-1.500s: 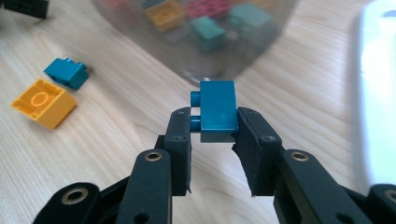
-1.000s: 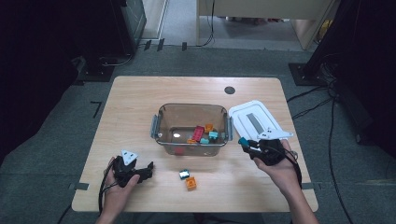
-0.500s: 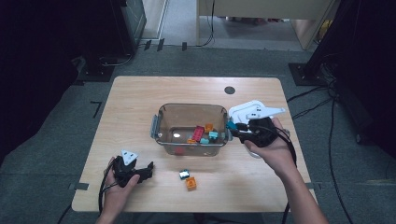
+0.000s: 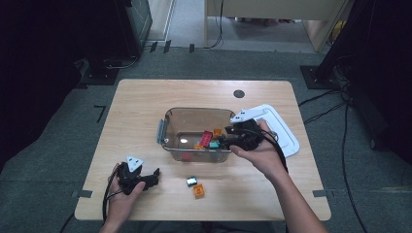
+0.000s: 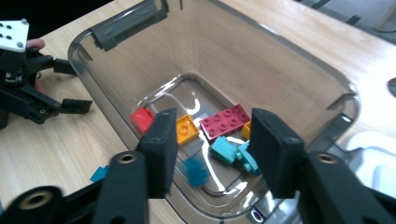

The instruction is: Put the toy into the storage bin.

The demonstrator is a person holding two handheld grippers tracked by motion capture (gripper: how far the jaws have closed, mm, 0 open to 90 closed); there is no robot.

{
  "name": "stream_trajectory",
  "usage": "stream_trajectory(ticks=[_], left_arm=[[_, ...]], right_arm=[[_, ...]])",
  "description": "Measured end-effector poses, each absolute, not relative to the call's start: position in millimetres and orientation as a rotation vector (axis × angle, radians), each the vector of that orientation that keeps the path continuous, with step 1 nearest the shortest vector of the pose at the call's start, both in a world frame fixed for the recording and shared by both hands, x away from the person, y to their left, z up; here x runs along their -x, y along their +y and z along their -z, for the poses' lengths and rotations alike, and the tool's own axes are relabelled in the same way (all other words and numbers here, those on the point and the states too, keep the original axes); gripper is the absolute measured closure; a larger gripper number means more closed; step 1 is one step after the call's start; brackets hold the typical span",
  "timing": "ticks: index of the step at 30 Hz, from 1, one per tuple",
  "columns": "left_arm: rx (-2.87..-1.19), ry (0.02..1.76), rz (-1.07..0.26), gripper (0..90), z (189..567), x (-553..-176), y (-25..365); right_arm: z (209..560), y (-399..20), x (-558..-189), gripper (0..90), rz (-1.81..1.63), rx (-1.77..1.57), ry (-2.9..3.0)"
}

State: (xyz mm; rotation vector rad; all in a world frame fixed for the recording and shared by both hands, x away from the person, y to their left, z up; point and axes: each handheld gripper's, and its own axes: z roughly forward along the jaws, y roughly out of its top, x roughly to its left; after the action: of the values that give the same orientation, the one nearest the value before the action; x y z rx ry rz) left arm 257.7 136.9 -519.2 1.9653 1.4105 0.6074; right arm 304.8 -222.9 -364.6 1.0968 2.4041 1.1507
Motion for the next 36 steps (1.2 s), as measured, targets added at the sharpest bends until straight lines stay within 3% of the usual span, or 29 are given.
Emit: stream_trajectory(ticks=[14,23,36], left_arm=[[-1.969,1.410,-0.607,8.8,519.0,-257.6,137.1],[-1.965,1.411,-0.607,8.8,519.2,-257.6,136.8],[-1.964,1.411,-0.607,8.8,519.2,-257.6,136.8]], right_arm=[[384.6,-270.4,-263.9,28.4,-1.152,-1.221,2.313],[425.6,-268.7,-242.6,25.5,-1.146,-1.270,2.348],[470.0,-214.5,-226.5,26.1,-1.125,-1.188,2.475]])
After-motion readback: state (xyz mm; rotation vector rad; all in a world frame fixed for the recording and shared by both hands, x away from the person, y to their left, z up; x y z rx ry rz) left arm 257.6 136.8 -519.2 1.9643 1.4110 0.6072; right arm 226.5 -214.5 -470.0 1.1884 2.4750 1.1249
